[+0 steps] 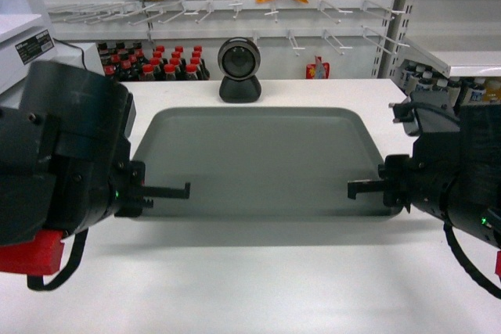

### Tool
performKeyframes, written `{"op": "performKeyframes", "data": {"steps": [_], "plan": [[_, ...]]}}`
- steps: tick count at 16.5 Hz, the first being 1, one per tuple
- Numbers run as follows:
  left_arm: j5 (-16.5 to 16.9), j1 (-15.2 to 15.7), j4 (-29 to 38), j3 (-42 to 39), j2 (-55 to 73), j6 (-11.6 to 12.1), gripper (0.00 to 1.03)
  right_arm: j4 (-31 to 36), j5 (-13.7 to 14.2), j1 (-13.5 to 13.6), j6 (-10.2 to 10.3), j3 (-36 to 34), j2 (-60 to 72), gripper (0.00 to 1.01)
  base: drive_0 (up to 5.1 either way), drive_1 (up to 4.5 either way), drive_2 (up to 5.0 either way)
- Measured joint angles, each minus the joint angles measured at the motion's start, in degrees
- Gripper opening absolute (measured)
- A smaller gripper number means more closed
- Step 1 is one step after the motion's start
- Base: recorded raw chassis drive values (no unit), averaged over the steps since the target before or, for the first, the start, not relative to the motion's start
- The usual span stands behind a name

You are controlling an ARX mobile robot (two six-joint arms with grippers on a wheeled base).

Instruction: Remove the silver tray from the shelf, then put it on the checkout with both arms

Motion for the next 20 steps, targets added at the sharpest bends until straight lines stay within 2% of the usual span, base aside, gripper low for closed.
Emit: {"op": "performKeyframes", "data": {"steps": [1, 3, 5, 8, 10, 11, 13, 14, 15, 16, 18, 20], "plan": [[-0.31, -0.44, 0.09, 0.00, 1.36, -0.57, 0.03, -0.20, 0.11, 0.02, -0.52, 0.22, 1.18, 0.03, 0.0, 0.00, 0.0], [0.66, -1.22, -2.29, -0.02, 3.74, -3.41, 0.03, -2.05, 1.22, 0.04, -1.88, 0.55, 3.13, 0.03, 0.0, 0.00, 0.0], [1.51, -1.46, -3.76, 0.26, 4.61, -5.79, 0.03, -5.05, 3.17, 0.09, -2.08, 1.57, 3.28, 0.06, 0.0, 0.00, 0.0], [2.34, -1.05, -4.48, 0.61, 3.96, -6.45, 0.31, -7.08, 6.84, -0.37, -1.81, 1.27, 1.95, 0.34, 0.0, 0.00, 0.0], [4.63, -0.09, -5.07, -1.03, -1.22, -6.45, 0.48, -8.66, 6.91, -1.57, -0.94, -1.09, -3.67, 0.50, 0.0, 0.00, 0.0], [5.60, 0.74, -6.32, -2.08, -7.45, -6.36, 0.59, -10.86, 5.57, -2.80, -0.74, -2.86, -10.12, 0.61, 0.0, 0.00, 0.0], [4.46, 1.55, -0.74, -4.39, -19.63, -4.79, 0.77, -8.48, 2.62, -4.17, -1.27, -6.38, -22.51, 0.79, 0.0, 0.00, 0.0], [5.84, 2.34, 8.09, -5.68, -23.43, -2.67, 0.78, 3.30, 5.11, -4.44, -2.08, -8.63, -25.27, 0.73, 0.0, 0.00, 0.0], [11.04, 3.54, 21.49, -10.16, -26.32, 0.96, 0.65, 12.04, 6.21, -4.50, -2.75, -12.87, -28.28, 0.60, 0.0, 0.00, 0.0], [13.27, 4.50, 27.58, -15.72, -27.69, 3.21, 0.55, 14.93, 5.97, -4.94, -3.06, -17.86, -29.38, 0.49, 0.0, 0.00, 0.0], [15.69, 6.91, 31.23, -25.16, -29.64, 5.18, 0.31, 15.56, 5.03, -6.16, -3.58, -26.49, -32.50, 0.25, 0.0, 0.00, 0.0], [17.35, 8.90, 32.70, -29.53, -37.62, 5.62, 0.07, 16.81, 4.26, -7.17, -4.07, -31.28, -40.72, 0.02, 0.0, 0.00, 0.0]]}}
